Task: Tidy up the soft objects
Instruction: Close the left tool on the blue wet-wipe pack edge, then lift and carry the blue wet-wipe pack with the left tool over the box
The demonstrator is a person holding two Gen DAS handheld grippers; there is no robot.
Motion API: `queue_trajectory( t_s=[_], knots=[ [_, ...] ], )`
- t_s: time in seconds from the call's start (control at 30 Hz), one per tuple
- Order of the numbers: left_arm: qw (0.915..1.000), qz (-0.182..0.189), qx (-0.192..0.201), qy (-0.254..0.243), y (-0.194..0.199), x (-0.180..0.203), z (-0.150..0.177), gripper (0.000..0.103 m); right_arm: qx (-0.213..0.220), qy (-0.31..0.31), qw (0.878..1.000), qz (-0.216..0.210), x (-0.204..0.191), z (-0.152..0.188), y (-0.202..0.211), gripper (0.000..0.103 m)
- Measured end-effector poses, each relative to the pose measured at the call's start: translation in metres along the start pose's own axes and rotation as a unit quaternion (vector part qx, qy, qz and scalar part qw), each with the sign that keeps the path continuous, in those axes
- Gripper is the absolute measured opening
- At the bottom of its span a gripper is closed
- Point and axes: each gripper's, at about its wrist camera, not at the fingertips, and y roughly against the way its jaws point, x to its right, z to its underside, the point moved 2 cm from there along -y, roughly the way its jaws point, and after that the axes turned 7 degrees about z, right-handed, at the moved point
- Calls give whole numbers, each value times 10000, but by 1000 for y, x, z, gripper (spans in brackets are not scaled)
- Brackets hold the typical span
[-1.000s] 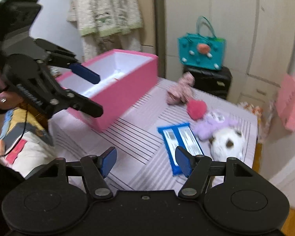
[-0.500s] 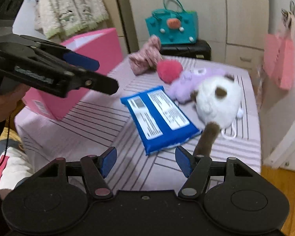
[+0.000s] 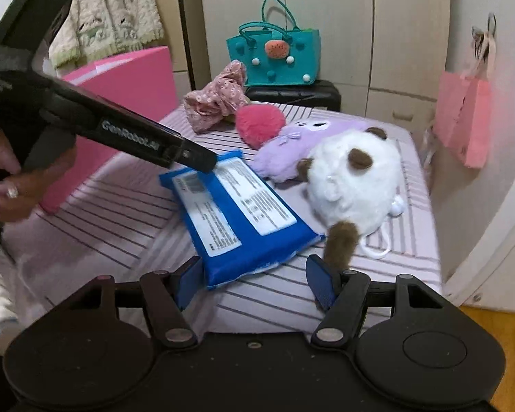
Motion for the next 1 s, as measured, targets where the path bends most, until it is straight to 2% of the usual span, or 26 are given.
queue_trajectory(
  t_s=[0.13, 0.2, 0.33, 0.53, 0.6, 0.67, 0.77, 1.0],
  knots=[
    [9995, 224, -58, 198, -4, -5, 4, 47, 81, 133, 9999, -75, 7, 4, 3, 70],
    [9984, 375, -138, 409, -7, -8, 7, 47, 127, 177, 9997, -134, 6, 3, 4, 62],
    [9922, 688, -348, 976, -11, -12, 11, 48, 97, 136, 9998, -138, 0, 1, 3, 59],
    [9934, 647, -214, 921, -13, -6, 16, 48, 254, -60, 9997, -8, -12, 0, -4, 57],
    [9932, 677, -155, 932, -12, -6, 17, 46, 361, -175, 9991, 107, -16, 1, -4, 51],
    [9901, 870, -148, 1096, -10, -7, 19, 45, 438, -263, 9985, 192, -17, 2, -4, 47],
    [9891, 870, -73, 1189, -7, -7, 22, 44, 543, -365, 9974, 288, -20, 5, -2, 42],
    [9909, 742, -78, 1121, 8, 5, 33, 44, 567, -368, 9975, 206, -25, 7, 10, 41]
  ],
)
